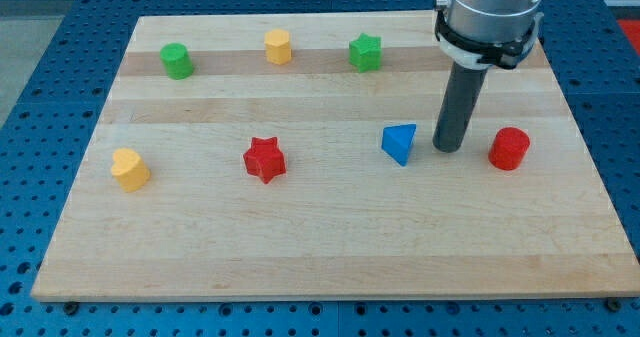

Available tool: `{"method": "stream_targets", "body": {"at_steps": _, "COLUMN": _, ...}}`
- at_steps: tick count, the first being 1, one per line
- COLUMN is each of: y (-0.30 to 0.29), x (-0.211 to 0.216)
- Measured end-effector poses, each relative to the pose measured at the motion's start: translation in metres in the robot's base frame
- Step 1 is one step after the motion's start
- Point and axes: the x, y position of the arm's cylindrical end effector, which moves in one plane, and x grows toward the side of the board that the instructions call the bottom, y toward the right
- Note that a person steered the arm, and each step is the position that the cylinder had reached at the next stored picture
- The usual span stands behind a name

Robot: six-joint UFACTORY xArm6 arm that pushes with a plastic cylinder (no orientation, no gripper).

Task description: Place the red star blue triangle parallel to the yellow heart

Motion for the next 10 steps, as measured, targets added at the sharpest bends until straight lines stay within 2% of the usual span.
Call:
{"method": "stream_targets", "body": {"at_steps": 1, "y": -0.001, "x": 0.03}}
{"method": "stream_targets", "body": {"at_steps": 2, "y": -0.001, "x": 0.03}}
{"method": "stream_targets", "body": {"at_steps": 3, "y": -0.001, "x": 0.002}}
{"method": "stream_targets", "body": {"at_steps": 6, "y": -0.002, "x": -0.011}}
{"method": "stream_targets", "body": {"at_steps": 10, "y": -0.133, "x": -0.006}}
